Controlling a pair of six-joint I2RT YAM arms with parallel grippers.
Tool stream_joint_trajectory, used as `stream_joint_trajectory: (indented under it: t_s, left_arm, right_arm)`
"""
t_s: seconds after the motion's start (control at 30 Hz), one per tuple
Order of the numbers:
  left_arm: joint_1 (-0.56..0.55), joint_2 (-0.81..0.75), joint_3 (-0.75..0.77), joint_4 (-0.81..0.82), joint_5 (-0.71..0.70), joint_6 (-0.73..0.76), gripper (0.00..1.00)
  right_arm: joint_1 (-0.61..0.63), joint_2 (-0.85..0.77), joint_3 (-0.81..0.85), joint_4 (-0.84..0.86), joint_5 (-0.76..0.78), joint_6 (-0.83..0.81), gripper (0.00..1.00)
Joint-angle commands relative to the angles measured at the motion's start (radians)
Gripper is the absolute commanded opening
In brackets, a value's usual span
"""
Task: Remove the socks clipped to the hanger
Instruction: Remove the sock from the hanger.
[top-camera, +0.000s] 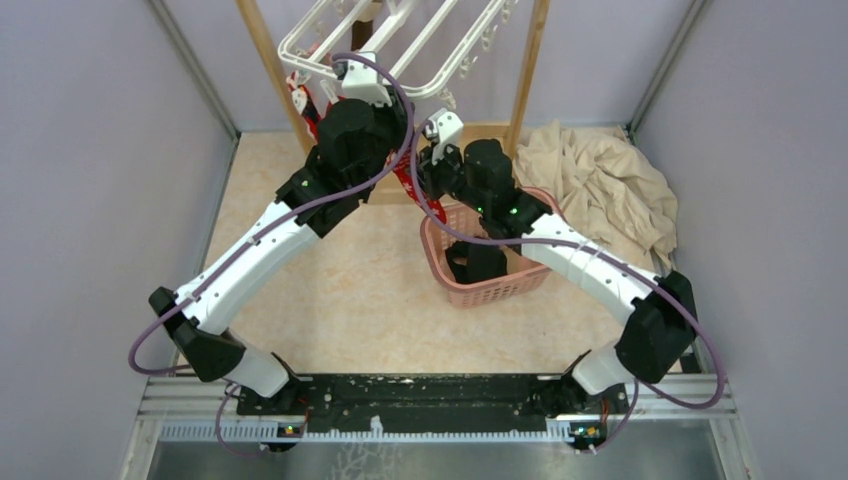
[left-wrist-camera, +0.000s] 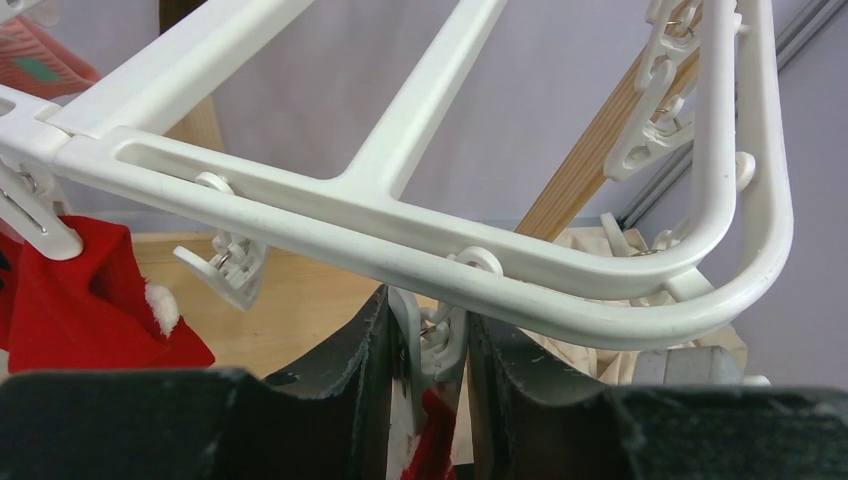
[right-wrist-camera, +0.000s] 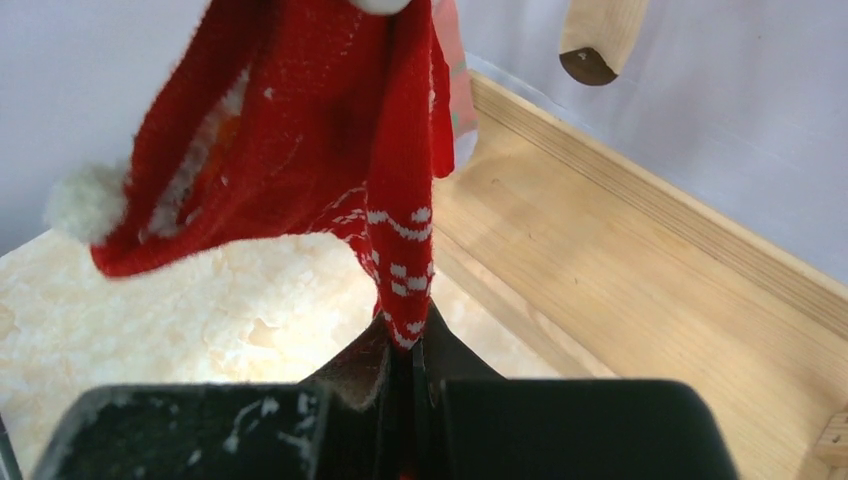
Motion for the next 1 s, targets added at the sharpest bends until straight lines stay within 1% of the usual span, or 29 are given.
stream_joint_trajectory:
  t_s: [0.0,0.17,0.23,0.47,0.53,0.67,0.73,0.77,0.87,0.9,0.97]
  left_arm:
    - [-0.006,0.007,0.022,0.014,0.001,0.015,0.17]
    - [-0.007,0.007,0.031,0.008,0.004,0.019,0.09]
    - [-0.006,0.007,0.033,0.004,0.004,0.02,0.08]
    - [-0.007,0.0,0.031,-0.002,0.003,0.025,0.09]
    - [-0.006,-0.002,0.03,-0.004,0.003,0.027,0.09]
    - [-0.005,-0.01,0.021,-0.008,0.006,0.026,0.11]
    - [-0.005,-0.015,0.013,-0.004,0.016,0.023,0.13]
    - [-0.005,-0.018,0.008,-0.004,0.022,0.021,0.16]
    - [-0.005,-0.026,-0.006,-0.008,0.044,0.01,0.27]
    - [-0.006,-0.028,-0.01,-0.011,0.049,0.007,0.32]
    - [-0.006,-0.04,-0.023,-0.014,0.06,0.001,0.39]
  right_arm:
    - [0.003,-0.094,-0.035,0.019,-0.003,-0.01,0.0]
    - [0.003,-0.175,-0.131,0.008,0.013,0.0,0.0]
    - [0.003,-0.2,-0.149,0.003,0.014,0.005,0.0]
    - [0.003,-0.288,-0.177,-0.055,0.071,-0.004,0.0]
    - [0.002,-0.317,-0.188,-0.107,0.095,-0.013,0.0]
    - [-0.006,-0.364,-0.224,-0.159,0.176,-0.049,0.0]
    - [-0.022,-0.376,-0.241,-0.178,0.196,-0.041,0.0]
    - [-0.034,-0.376,-0.248,-0.186,0.205,-0.031,0.0]
    - [-0.08,-0.374,-0.259,-0.211,0.224,0.02,0.0]
    - [-0.091,-0.372,-0.263,-0.216,0.227,0.03,0.0]
    - [-0.111,-0.367,-0.272,-0.227,0.232,0.045,0.0]
